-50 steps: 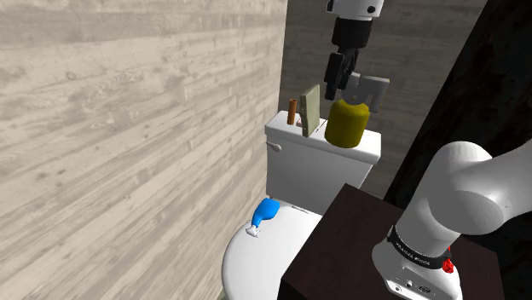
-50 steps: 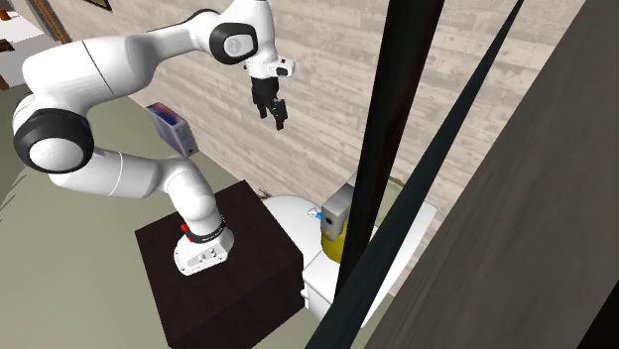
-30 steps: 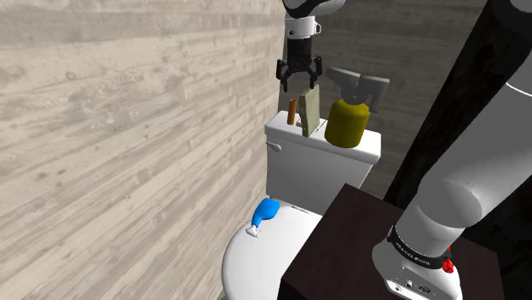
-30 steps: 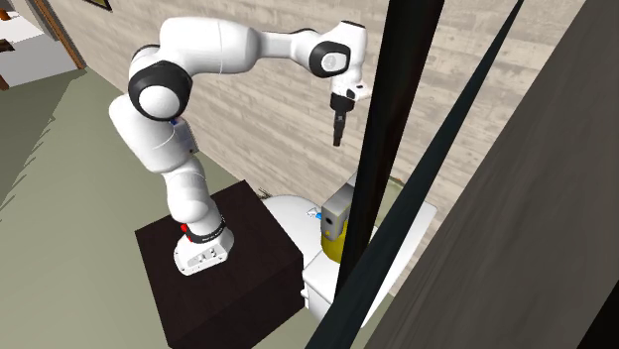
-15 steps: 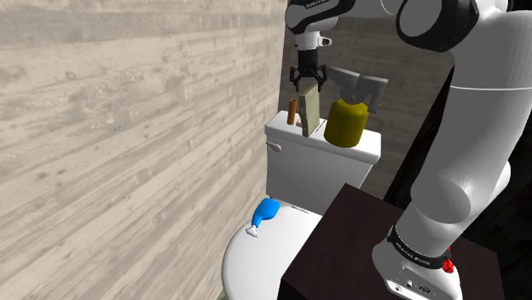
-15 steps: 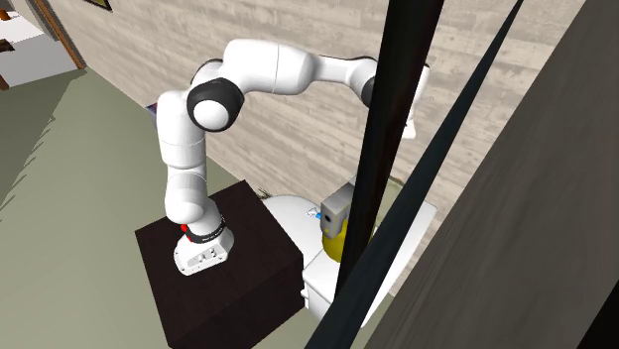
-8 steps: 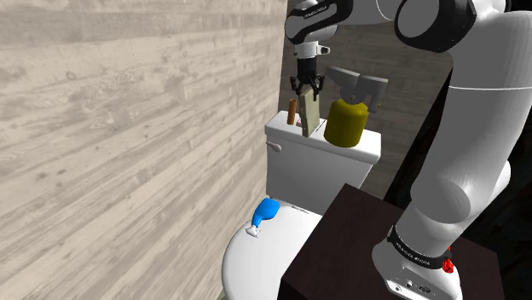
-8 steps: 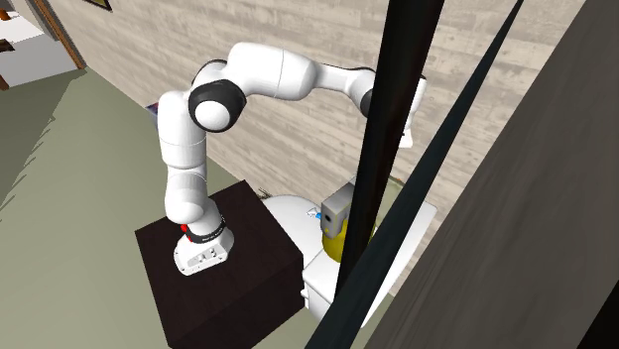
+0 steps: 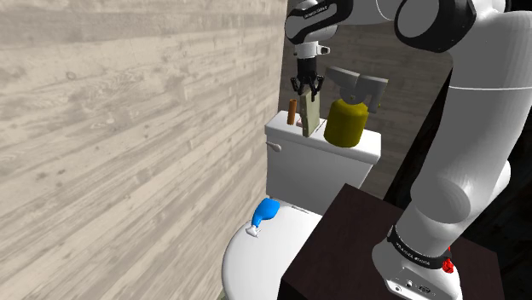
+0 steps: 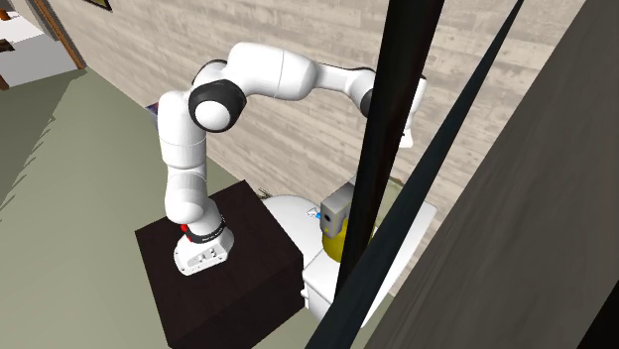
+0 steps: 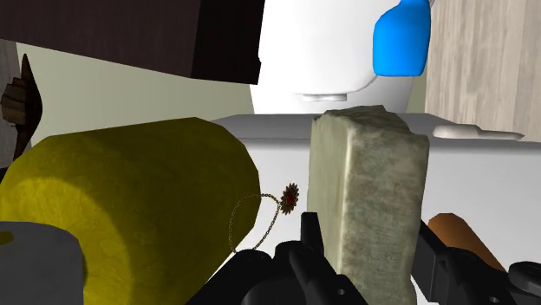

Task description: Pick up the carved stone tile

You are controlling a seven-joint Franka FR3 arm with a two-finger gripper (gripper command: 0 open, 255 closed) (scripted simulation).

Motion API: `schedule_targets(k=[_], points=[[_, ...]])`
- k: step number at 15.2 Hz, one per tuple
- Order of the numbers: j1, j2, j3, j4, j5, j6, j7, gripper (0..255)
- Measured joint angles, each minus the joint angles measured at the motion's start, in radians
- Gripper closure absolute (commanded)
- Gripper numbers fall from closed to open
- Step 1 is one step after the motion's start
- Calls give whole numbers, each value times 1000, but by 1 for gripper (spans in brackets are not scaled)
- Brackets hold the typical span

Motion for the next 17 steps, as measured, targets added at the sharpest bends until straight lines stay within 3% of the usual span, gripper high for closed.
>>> schedule_targets(k=[17], points=[[-2,-1,-2,189,0,-192,-17,255]])
